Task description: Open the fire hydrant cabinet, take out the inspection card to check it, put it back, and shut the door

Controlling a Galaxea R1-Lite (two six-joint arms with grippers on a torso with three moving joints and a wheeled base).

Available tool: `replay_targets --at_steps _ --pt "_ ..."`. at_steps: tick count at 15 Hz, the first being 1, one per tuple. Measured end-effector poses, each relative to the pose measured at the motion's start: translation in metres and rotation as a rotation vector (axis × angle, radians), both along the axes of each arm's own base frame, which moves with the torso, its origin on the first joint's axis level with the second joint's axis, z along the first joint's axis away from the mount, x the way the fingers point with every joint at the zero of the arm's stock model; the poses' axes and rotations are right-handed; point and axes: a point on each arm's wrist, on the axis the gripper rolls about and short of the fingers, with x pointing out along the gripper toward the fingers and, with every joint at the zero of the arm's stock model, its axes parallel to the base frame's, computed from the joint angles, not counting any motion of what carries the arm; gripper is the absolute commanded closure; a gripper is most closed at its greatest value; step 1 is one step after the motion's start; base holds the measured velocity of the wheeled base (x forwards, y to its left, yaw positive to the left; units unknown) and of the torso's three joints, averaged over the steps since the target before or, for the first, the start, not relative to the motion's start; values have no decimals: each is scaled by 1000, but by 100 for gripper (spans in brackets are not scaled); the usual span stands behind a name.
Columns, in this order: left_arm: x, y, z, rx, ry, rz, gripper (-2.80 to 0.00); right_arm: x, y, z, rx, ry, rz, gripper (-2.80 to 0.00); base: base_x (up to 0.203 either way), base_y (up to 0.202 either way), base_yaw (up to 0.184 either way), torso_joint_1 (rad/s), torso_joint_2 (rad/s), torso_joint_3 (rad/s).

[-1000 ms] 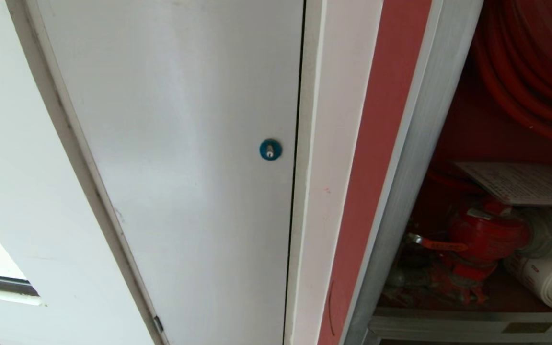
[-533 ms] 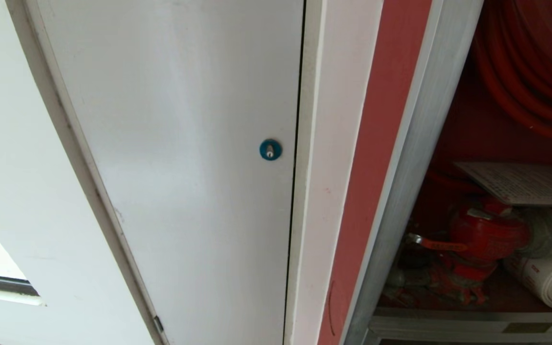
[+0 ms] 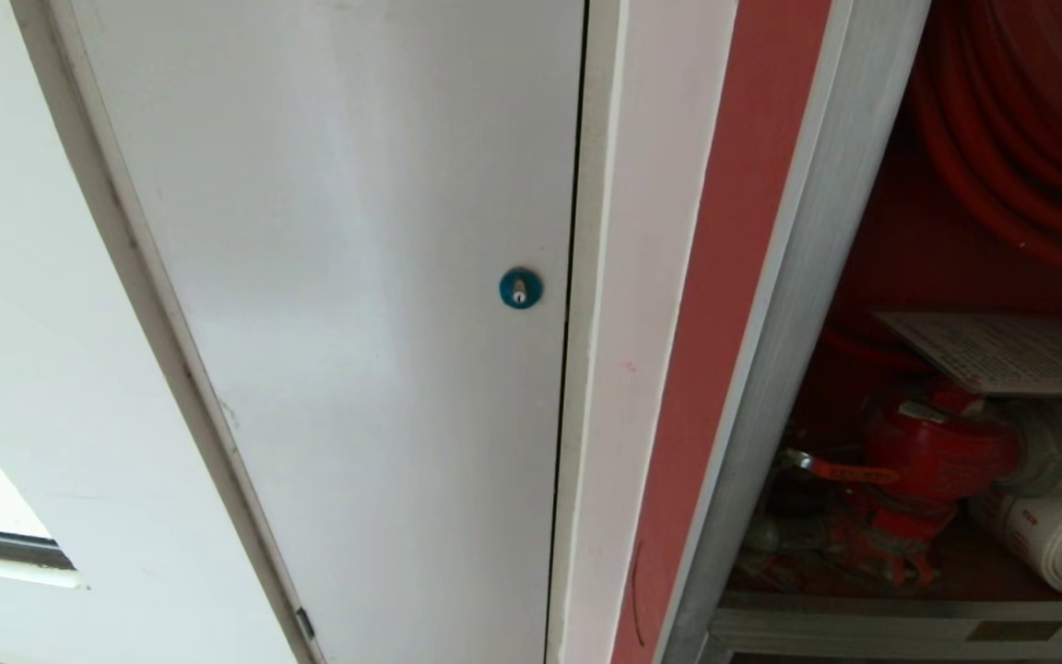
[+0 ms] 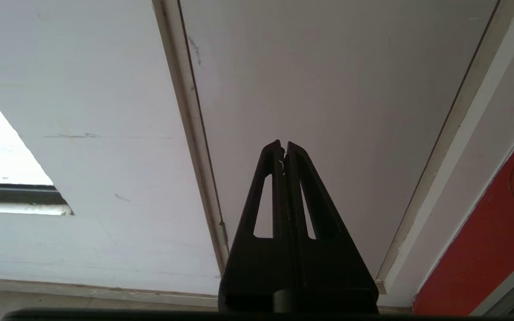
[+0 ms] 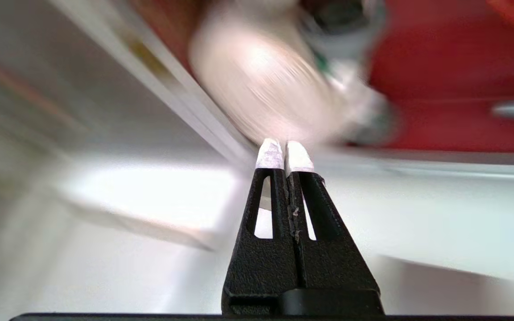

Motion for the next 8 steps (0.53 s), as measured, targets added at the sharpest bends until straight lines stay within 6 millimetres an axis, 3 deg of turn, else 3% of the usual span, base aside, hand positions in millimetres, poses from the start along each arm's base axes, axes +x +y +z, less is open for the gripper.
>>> replay_targets --at_steps 4,8 --pt "0 0 0 0 0 0 0 21 -4 12 -337 194 -45 0 0 0 0 0 0 0" --pt "0 0 0 0 0 0 0 61 -5 17 -393 211 -57 0 0 0 0 0 0 0"
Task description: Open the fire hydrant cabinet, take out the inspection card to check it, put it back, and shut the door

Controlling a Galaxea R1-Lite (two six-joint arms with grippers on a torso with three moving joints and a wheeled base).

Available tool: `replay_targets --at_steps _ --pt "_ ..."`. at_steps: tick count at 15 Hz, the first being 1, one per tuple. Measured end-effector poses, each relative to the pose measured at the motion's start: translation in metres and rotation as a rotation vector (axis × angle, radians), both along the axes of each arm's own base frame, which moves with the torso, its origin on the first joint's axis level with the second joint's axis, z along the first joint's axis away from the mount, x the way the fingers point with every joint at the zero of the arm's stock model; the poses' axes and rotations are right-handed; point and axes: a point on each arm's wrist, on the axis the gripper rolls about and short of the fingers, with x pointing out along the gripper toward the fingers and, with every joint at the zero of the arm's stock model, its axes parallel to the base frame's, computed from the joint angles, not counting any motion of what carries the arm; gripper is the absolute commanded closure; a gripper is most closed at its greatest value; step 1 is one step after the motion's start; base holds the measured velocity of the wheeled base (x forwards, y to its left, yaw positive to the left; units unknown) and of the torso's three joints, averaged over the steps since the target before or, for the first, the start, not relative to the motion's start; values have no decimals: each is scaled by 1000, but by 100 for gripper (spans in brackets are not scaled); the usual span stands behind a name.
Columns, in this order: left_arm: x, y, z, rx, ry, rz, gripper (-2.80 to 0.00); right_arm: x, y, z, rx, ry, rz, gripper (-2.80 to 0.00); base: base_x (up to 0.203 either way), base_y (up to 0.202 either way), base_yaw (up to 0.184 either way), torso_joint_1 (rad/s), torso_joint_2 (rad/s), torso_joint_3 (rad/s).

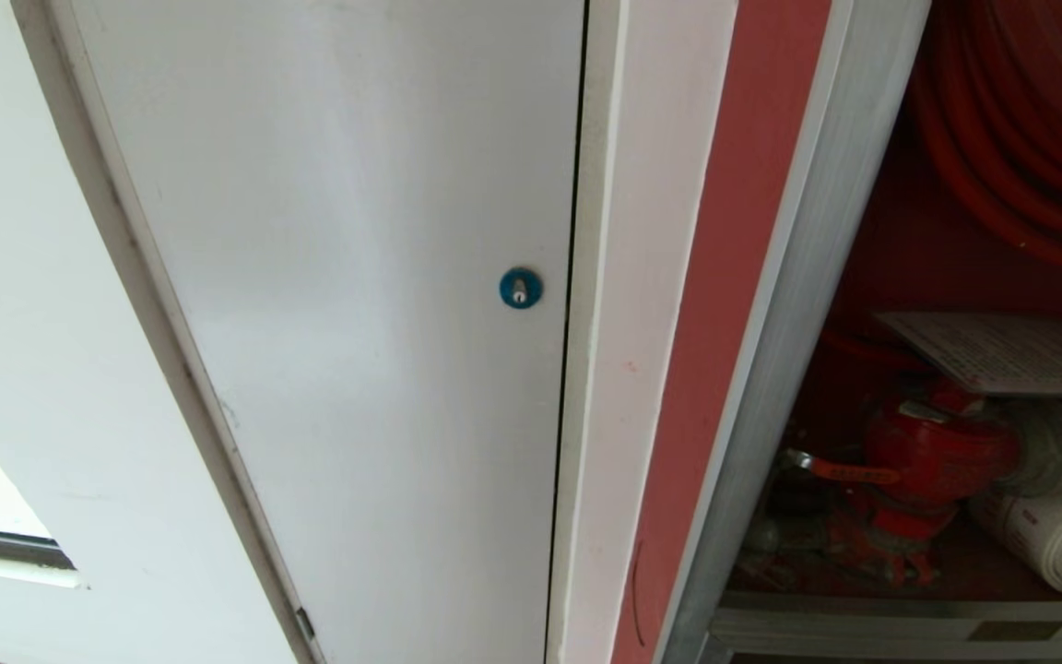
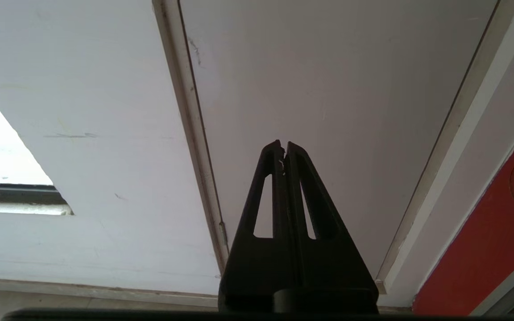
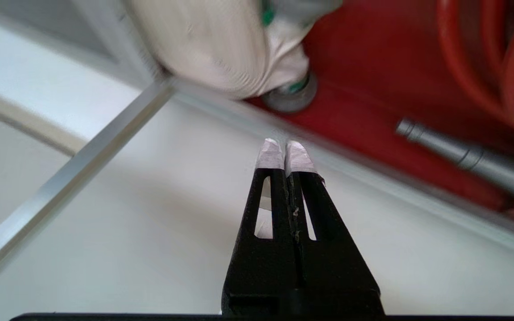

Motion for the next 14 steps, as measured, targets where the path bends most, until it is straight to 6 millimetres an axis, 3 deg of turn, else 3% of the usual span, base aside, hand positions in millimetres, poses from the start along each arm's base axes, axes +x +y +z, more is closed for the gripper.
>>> replay_targets --at_steps 3,4,10,14 --pt "0 0 0 0 0 0 0 22 -3 -3 0 65 21 0 0 0 0 0 0 0" --pt "0 0 0 0 0 0 0 26 -4 -3 -9 84 26 -280 0 0 0 0 0 0" --pt "0 0 0 0 0 0 0 46 -34 -7 45 81 60 -280 0 0 0 0 0 0" --pt "0 0 0 0 0 0 0 59 -60 -14 101 9 235 -280 0 0 0 0 0 0"
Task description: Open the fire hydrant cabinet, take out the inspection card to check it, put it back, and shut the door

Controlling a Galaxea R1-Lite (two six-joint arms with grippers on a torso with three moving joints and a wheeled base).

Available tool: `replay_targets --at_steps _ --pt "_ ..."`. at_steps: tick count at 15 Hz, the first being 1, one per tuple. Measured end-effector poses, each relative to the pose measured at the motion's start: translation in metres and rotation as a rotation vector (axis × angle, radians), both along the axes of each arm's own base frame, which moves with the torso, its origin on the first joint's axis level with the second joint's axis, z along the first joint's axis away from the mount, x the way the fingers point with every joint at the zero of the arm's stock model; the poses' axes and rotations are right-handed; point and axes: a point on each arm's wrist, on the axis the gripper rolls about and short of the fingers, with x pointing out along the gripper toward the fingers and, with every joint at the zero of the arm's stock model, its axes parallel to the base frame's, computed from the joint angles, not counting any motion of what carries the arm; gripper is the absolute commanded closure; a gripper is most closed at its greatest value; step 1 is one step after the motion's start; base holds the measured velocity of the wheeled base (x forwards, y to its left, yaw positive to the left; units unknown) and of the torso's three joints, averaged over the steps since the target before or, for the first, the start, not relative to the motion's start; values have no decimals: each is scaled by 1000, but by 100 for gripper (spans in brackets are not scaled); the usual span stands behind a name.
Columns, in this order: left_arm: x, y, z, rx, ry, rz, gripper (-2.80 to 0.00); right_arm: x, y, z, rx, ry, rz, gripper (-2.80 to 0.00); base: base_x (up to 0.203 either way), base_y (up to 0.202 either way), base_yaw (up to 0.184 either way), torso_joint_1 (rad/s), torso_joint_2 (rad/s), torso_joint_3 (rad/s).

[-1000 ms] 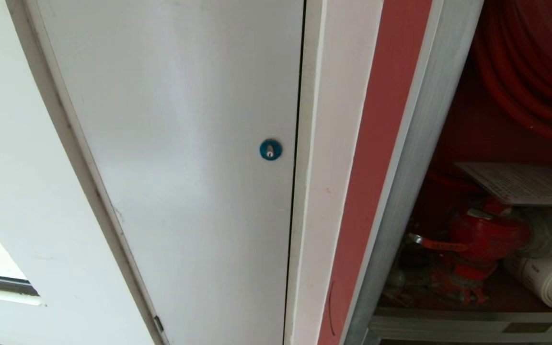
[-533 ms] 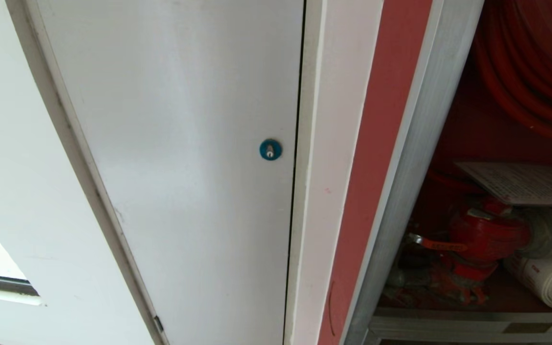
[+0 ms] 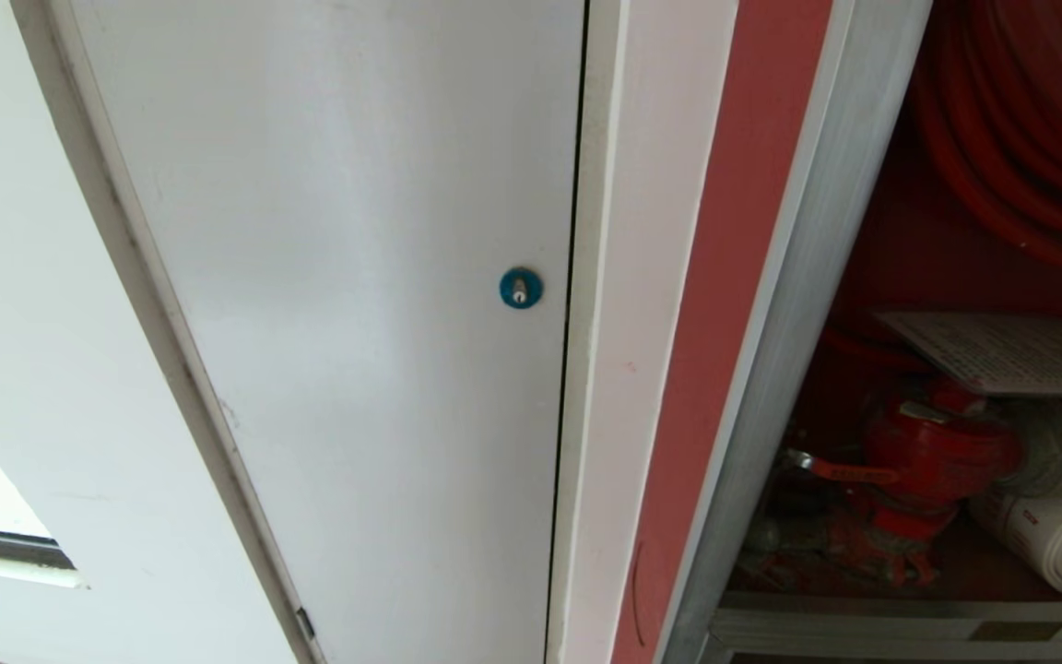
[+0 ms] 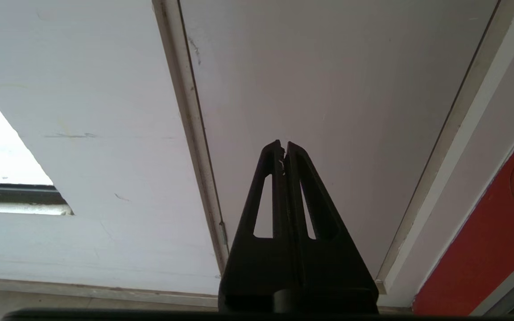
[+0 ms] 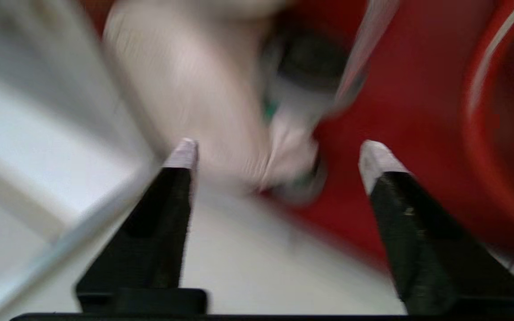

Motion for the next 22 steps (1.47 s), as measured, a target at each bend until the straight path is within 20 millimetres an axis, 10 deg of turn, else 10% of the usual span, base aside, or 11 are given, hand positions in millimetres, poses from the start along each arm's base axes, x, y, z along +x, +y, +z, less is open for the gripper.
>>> replay_targets --at_steps 20,21,22 --pt "0 0 0 0 0 0 0 91 -36 -11 90 -130 164 -280 0 0 0 0 0 0" --pt "0 0 0 0 0 0 0 93 -36 -11 92 -128 167 0 0 0 0 0 0 0" --pt "0 0 0 0 0 0 0 94 -36 -12 94 -125 170 0 0 0 0 0 0 0"
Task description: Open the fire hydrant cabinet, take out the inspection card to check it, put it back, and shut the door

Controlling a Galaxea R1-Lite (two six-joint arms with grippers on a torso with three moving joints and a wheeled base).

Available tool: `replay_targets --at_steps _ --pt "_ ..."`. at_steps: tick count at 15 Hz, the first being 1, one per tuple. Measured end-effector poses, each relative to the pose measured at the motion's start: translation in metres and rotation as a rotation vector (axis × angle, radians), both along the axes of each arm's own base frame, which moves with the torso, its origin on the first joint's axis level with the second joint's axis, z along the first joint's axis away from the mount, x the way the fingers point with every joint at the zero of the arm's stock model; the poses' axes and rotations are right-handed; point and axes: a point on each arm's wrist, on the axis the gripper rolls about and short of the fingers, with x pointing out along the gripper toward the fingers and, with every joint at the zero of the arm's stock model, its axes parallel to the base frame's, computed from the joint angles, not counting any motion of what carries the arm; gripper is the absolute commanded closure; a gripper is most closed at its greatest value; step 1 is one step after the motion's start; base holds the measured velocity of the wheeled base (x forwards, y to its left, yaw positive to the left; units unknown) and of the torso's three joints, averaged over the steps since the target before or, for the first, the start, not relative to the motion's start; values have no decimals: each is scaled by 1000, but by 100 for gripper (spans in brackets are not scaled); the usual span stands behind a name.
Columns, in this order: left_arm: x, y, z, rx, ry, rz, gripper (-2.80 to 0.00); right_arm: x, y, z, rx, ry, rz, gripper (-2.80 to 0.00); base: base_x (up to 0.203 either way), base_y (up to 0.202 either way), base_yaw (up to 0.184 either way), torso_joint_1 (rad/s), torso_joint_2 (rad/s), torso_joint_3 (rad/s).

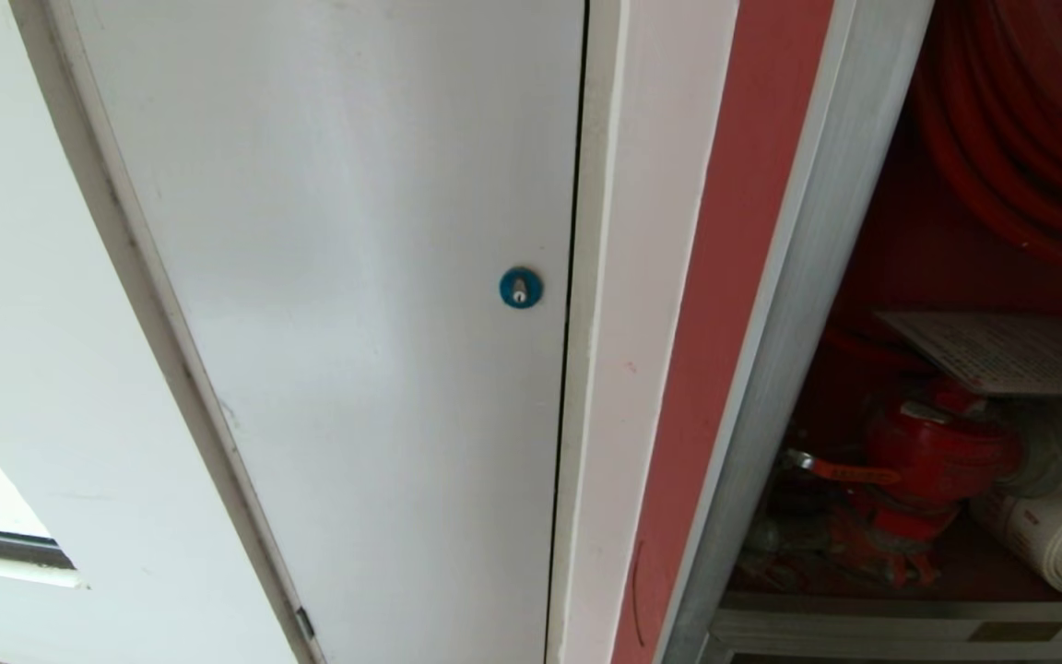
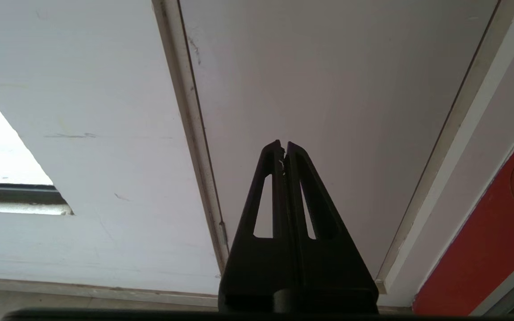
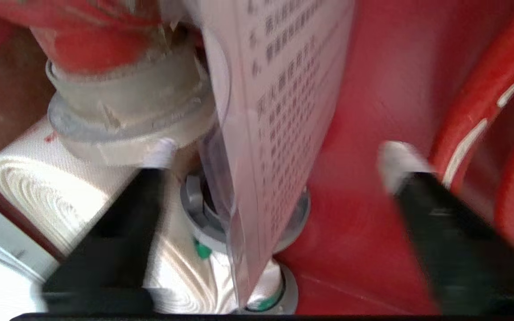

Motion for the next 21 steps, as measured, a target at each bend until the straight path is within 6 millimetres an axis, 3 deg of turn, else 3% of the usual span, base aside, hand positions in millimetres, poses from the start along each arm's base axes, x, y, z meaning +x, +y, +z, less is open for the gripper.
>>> replay_targets --at_steps 7,13,18,21 --pt "0 0 0 0 0 0 0 1 0 -2 -3 11 -16 0 0 0 0 0 0 0" --pt "0 0 0 0 0 0 0 -10 6 -4 -6 13 -22 0 0 0 0 0 0 0" --pt "0 0 0 0 0 0 0 -38 21 3 -29 -23 -29 0 0 0 0 0 0 0" --pt "0 0 0 0 0 -1 0 -67 34 10 -52 -25 -55 0 0 0 0 0 0 0"
